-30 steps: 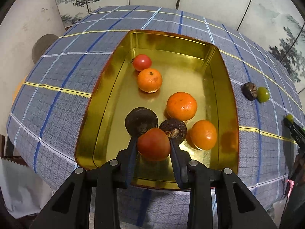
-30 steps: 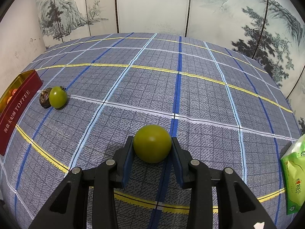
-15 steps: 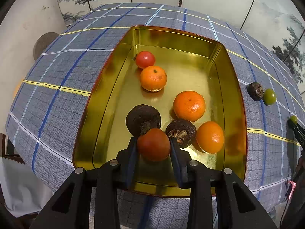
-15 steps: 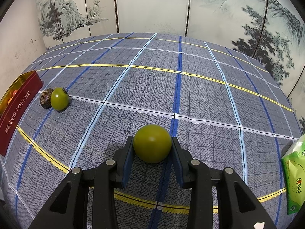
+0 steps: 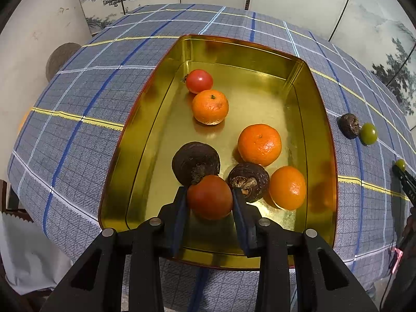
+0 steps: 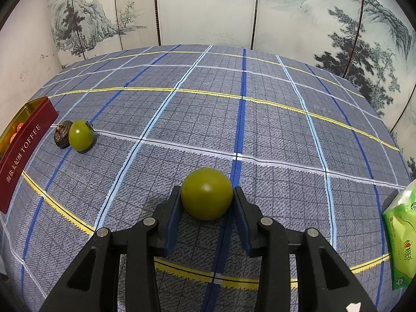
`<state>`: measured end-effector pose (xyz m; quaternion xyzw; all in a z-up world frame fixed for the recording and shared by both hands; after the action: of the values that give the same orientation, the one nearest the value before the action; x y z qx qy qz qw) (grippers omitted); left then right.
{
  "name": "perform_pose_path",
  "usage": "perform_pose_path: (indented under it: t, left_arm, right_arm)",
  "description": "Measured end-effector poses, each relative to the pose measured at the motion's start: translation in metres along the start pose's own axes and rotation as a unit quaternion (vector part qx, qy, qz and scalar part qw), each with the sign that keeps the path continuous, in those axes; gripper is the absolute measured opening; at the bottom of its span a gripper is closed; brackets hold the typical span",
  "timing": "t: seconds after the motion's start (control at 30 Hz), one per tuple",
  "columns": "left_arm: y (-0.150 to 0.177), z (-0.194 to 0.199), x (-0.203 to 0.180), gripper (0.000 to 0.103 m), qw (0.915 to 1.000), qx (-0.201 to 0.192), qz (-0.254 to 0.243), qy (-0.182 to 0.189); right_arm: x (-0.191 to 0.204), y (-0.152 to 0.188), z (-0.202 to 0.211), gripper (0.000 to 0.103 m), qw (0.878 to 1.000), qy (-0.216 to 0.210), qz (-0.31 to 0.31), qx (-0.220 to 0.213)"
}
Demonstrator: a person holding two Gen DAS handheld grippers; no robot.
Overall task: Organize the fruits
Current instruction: 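Carry the red tomato into the gold tin and open the left gripper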
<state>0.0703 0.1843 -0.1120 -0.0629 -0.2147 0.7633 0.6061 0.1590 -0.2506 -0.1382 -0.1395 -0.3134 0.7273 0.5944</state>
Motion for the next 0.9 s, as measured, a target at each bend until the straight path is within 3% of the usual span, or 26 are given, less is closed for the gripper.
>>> perform_pose_path:
  t: [0.53,0.67,0.9]
  left_arm:
    - [-0.0022,-0.0016,0.0050,0.043,1.0000,-0.003,0.008,0.002]
    - [-0.0037,0.0011,0.0069,0.057,0.9998,-0.015,0.008,-0.011]
    - [-0.0065,0.0065,0.0083,0.066,0.9994,-0.033,0.013,-0.007]
  right_arm:
    - [0.0018,-0.0001,-0.0003,0.034,1.000,0.005,-0.008,-0.001]
    - [0.0026,-0.0005,0.0000,0.034,1.000,0.010,-0.009,0.001]
    - [0.0066,-0.0066,0.0046,0.033,1.000,0.017,-0.017,-0.006]
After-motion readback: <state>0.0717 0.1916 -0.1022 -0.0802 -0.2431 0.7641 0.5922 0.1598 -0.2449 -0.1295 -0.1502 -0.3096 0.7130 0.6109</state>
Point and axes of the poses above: each gripper's, at about its wrist camera, not at the fingertips, and z roughly against the way its jaws point, x to its left, y to its underside, the point moved 9 cm from there along -z, roughly the way its jaws point, and after that the axes turned 14 degrees about -y, right-handed, at the moved point
